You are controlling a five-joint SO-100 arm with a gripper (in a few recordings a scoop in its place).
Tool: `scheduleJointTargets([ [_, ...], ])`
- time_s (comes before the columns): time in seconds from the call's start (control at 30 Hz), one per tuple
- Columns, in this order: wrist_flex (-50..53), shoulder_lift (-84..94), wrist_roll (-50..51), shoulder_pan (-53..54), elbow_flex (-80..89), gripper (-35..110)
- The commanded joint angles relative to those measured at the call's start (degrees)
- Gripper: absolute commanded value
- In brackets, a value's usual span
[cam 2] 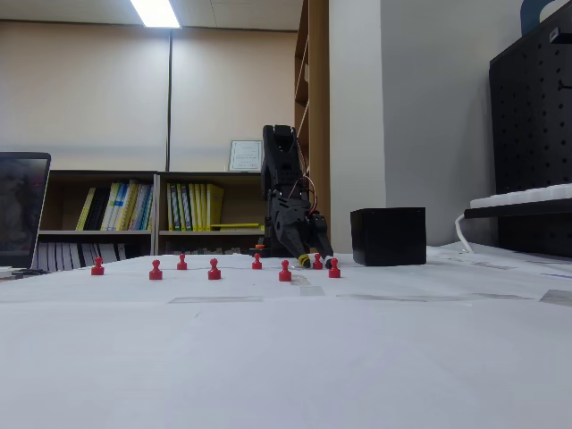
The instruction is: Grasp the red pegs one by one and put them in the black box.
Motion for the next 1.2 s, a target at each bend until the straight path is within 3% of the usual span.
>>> scheduleJointTargets([
  [0.0, -0.7, 1.1, -0.5, -0.6, 2.2, 8],
  [0.33, 0.9, 0.4, -2.1, -0.4, 2.3, 0],
  [0.63, 10.5, -7.9, -6.2, 0.3, 3.4, 0],
  [0.73, 24.0, -13.4, -9.8, 0.9, 9.6, 0],
  [0.97, 77.3, -20.8, -24.3, -3.1, 40.8, 0],
  [1.17, 105.7, -20.9, -33.5, -9.8, 62.1, 0],
])
